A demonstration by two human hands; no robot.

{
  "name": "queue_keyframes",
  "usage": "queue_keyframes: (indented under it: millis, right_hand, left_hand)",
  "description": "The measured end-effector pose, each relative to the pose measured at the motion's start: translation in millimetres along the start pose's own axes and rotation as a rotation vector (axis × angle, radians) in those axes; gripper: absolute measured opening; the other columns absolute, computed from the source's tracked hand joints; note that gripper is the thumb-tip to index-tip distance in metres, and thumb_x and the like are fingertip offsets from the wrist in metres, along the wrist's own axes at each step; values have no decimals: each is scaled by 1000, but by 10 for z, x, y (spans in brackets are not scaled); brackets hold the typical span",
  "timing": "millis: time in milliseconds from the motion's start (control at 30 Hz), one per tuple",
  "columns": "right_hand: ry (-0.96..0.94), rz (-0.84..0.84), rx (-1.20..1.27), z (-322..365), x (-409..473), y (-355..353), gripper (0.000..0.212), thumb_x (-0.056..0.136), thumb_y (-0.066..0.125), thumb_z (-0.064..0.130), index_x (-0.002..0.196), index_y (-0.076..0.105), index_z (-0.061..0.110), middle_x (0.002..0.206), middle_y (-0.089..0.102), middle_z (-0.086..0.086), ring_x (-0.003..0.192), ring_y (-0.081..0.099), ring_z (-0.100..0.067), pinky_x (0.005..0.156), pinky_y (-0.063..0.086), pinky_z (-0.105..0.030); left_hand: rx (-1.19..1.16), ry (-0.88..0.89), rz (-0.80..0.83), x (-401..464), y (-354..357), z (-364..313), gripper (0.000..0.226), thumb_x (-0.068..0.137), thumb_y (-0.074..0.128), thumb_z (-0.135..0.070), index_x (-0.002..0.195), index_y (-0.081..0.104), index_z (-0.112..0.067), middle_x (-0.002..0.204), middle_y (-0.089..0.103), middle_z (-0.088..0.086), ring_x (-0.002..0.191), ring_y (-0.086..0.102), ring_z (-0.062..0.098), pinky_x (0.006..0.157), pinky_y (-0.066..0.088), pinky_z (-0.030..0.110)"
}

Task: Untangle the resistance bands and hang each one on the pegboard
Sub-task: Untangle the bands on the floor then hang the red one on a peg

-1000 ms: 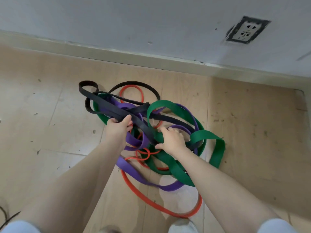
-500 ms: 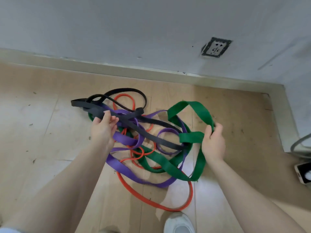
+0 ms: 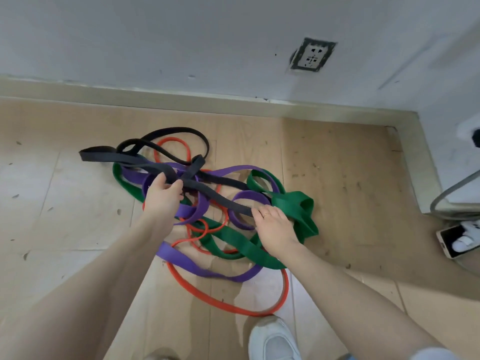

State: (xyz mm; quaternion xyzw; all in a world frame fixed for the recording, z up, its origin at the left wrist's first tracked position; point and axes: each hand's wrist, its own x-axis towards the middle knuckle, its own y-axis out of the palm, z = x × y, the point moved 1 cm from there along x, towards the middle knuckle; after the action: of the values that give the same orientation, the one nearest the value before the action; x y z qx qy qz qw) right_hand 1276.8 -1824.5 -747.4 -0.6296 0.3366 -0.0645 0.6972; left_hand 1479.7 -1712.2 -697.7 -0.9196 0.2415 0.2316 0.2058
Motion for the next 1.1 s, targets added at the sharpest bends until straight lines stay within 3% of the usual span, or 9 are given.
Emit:
queue_keyframes:
  millis: [100,233,367,433,500,633,833,967,1100]
  right_hand:
    - [92,25,-20,15,83,3,55,85,54,5,137,36,11,132,52,-8,125,43,-26,111,19,-39]
    - [106,-200,458,-17,-22,-375,36,94,50,15,130,50,19,122,58,0,114,51,-19,99,36,-32]
    - [-114,-304,825,62,-297,-813,40,88,61,14,127,56,13,114,59,-2,98,53,-10,87,45,-25]
    - [-223,-277,844,68,-371,-865,42,85,65,17,126,56,15,116,57,1,103,52,-8,91,44,-21]
    - [-106,-278,893,-86,-331,-778,53,82,68,23,131,49,19,130,48,3,121,44,-9,104,38,-25]
    - [221,-3,716,-480,-145,-275,67,89,57,25,147,24,19,155,22,-3,143,15,-20,118,15,-41]
    - [259,151,492,-616,35,39,61,95,46,39,148,21,24,150,28,-4,135,27,-26,111,22,-43]
    - [265,156,495,-467,18,57,58,92,55,33,143,31,19,135,41,-10,125,39,-28,102,36,-39]
    - [245,-106,355,-300,39,-55,48,91,48,15,138,40,16,144,34,-8,131,31,-26,108,28,-39]
  left_hand:
    - [-92,40,57,13,77,-6,40,96,46,-13,134,39,-21,112,62,-4,94,59,9,88,50,33]
    - [11,140,296,-129,245,-17,88,94,50,-11,145,-19,-31,149,29,-10,132,40,13,107,37,35]
    - [757,804,601,-371,360,5,71,80,56,-30,144,25,-24,144,35,-6,141,21,17,117,4,42]
    - [876,944,557,-407,353,-18,47,82,44,-47,119,53,-21,122,55,-5,126,43,16,116,5,34]
    - [780,861,611,-395,281,-62,32,81,49,-52,94,54,-23,93,55,-7,91,52,11,93,37,29]
    - [793,752,653,-268,49,9,26,74,52,-61,75,46,-36,74,47,-14,69,47,1,59,36,14]
    - [904,862,227,-151,-172,190,17,83,68,-20,70,68,-8,66,50,-2,59,50,17,54,40,26]
    - [1168,635,183,-72,-220,331,25,91,56,-28,85,72,-10,85,64,6,83,61,29,71,49,40]
    - [923,582,286,-199,-120,261,18,93,52,-22,90,67,-13,81,65,0,79,61,20,71,50,33]
